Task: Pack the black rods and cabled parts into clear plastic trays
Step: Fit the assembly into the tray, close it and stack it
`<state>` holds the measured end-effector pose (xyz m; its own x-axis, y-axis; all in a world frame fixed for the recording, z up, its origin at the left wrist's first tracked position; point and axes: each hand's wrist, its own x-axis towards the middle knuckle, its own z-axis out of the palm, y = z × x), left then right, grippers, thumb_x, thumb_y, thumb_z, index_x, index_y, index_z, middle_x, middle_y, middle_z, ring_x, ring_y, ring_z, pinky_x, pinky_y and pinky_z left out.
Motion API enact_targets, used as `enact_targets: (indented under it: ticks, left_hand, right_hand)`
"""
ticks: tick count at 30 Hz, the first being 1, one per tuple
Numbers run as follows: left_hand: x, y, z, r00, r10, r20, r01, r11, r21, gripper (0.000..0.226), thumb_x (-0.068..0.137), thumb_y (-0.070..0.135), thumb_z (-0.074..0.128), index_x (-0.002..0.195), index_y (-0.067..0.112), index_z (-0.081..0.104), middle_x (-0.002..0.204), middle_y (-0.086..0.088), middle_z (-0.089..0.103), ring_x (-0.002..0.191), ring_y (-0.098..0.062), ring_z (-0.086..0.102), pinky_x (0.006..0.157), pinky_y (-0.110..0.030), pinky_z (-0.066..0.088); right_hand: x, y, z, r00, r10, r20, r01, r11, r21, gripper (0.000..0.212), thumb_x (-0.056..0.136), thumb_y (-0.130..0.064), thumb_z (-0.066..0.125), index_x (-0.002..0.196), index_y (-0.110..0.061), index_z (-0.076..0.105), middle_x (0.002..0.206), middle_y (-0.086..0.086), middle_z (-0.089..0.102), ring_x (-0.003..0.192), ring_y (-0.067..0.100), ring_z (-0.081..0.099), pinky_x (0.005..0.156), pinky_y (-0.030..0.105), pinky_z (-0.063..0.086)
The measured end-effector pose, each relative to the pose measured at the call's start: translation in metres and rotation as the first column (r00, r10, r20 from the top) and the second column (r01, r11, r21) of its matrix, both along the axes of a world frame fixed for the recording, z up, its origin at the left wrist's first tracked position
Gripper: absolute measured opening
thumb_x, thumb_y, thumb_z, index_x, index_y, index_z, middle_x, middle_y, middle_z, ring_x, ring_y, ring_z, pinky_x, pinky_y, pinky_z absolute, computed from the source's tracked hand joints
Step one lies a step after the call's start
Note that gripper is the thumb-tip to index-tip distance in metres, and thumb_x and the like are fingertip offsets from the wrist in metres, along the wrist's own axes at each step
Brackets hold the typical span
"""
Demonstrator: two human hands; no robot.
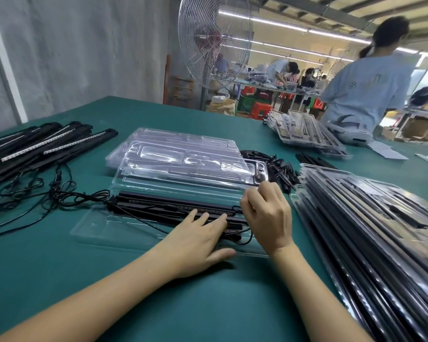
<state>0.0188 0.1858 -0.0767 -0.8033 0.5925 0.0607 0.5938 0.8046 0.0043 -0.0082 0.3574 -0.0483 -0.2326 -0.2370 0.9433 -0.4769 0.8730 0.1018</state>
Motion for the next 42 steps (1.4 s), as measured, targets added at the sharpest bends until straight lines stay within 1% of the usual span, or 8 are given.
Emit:
enact_targets:
  ticks: [3,6,10,16,24,33,38,42]
  left_hand:
    - [0.000,-0.003,0.001,0.999,-0.005,0.035,0.004,1.000,0.014,0.090,0.081,0.073,0.009,0.150,0.016,0.009,0.158,0.002,0.018,0.145,-0.021,0.014,0.118,-0.038,0.005]
    - [-0.001,-0.004,0.001,0.999,0.002,0.047,-0.003,1.000,0.029,0.084,0.085,0.071,0.015,0.150,0.018,0.009,0.158,0.005,0.018,0.146,-0.019,0.012,0.118,-0.038,0.005]
    - [0.000,-0.003,0.002,0.999,0.009,0.043,-0.009,1.000,0.001,0.073,0.087,0.070,0.017,0.145,0.025,0.023,0.159,0.006,0.005,0.146,-0.019,0.011,0.118,-0.039,0.005]
    - [-0.002,-0.005,0.004,0.997,0.026,0.069,-0.029,0.999,0.038,0.070,0.087,0.072,0.023,0.145,0.032,0.024,0.156,0.014,0.017,0.145,-0.013,0.015,0.119,-0.038,0.006]
    - [-0.002,0.001,0.004,0.994,0.092,0.065,-0.098,0.991,0.090,0.061,0.094,0.062,0.024,0.141,0.024,0.031,0.147,-0.002,0.041,0.142,-0.014,0.024,0.117,-0.045,0.009]
    - [-0.007,0.012,0.013,0.986,0.138,-0.094,-0.129,0.986,0.103,0.041,0.091,0.059,0.041,0.113,0.025,0.033,0.114,-0.007,0.064,0.109,-0.029,0.058,0.084,-0.036,0.037]
    - [-0.004,0.016,0.017,0.968,0.205,-0.145,-0.179,0.968,0.173,0.047,0.087,0.062,0.047,0.109,0.021,0.036,0.101,-0.004,0.067,0.094,-0.029,0.062,0.068,-0.032,0.030]
    - [-0.006,0.018,0.019,0.956,0.246,-0.162,-0.216,0.959,0.182,0.053,0.082,0.067,0.051,0.106,0.022,0.036,0.098,-0.003,0.067,0.093,-0.030,0.063,0.065,-0.031,0.034]
  right_hand:
    - [0.014,-0.008,0.000,0.978,0.133,0.158,-0.073,0.937,-0.342,0.034,0.088,-0.010,0.053,0.055,-0.005,0.042,0.058,0.004,0.038,0.056,0.015,0.035,0.054,0.023,0.029]
    - [0.024,-0.010,0.017,0.864,0.450,0.227,-0.064,0.545,-0.836,0.038,0.092,-0.021,0.056,0.057,-0.010,0.046,0.055,0.002,0.048,0.056,0.008,0.043,0.056,0.022,0.036]
    - [0.030,0.000,0.032,0.649,0.755,0.091,-0.084,0.189,-0.978,0.042,0.094,-0.021,0.056,0.051,-0.025,0.056,0.061,0.002,0.062,0.062,0.017,0.060,0.061,0.028,0.053]
    - [0.032,0.001,0.004,0.592,0.646,0.482,0.113,0.525,-0.843,0.032,0.092,-0.020,0.058,0.064,-0.007,0.048,0.054,0.003,0.061,0.045,0.012,0.056,0.048,0.027,0.046]
    - [0.020,-0.021,-0.009,0.586,0.074,0.807,0.106,0.980,-0.168,0.027,0.094,-0.039,0.051,0.084,-0.016,0.040,0.077,0.011,0.064,0.075,0.031,0.059,0.062,0.036,0.035]
    - [0.029,-0.025,-0.015,0.594,-0.368,0.715,0.346,0.920,0.186,0.043,0.100,-0.039,0.036,0.096,-0.007,0.064,0.102,0.008,0.054,0.098,0.027,0.054,0.071,0.034,0.041]
    - [0.040,0.001,-0.018,0.462,0.208,0.862,0.168,0.934,-0.315,0.012,0.100,-0.028,0.040,0.092,-0.020,0.047,0.088,-0.003,0.051,0.085,0.019,0.050,0.072,0.029,0.036]
    - [0.050,0.021,-0.013,0.434,0.193,0.880,0.089,0.963,-0.254,0.019,0.087,-0.025,0.066,0.105,-0.020,0.064,0.090,-0.007,0.060,0.081,0.007,0.056,0.070,0.007,0.037]
